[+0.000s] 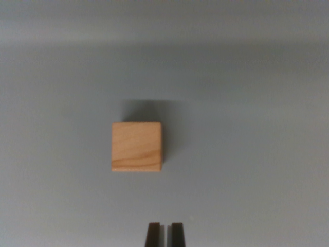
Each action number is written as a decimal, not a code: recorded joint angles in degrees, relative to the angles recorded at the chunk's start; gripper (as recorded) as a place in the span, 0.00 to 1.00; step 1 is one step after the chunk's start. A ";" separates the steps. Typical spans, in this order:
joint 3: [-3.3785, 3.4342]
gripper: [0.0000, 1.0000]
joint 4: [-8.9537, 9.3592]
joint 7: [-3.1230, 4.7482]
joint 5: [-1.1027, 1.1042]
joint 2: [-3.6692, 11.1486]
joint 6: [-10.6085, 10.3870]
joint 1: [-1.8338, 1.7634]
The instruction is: Push wooden cube
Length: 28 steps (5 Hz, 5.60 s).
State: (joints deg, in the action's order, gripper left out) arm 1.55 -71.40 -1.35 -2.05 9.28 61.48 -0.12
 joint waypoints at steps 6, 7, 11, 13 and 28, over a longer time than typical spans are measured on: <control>0.76 0.00 5.40 -1.12 0.21 3.01 -7.91 -0.53; 0.99 0.00 7.08 -1.46 0.27 3.95 -10.38 -0.69; 1.42 0.00 10.11 -2.09 0.39 5.64 -14.81 -0.99; 1.61 0.00 11.49 -2.37 0.44 6.41 -16.83 -1.12; 2.29 0.00 16.37 -3.38 0.63 9.14 -23.99 -1.60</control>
State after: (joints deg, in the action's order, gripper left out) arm 3.84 -55.03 -4.73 -1.42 18.42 37.50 -1.71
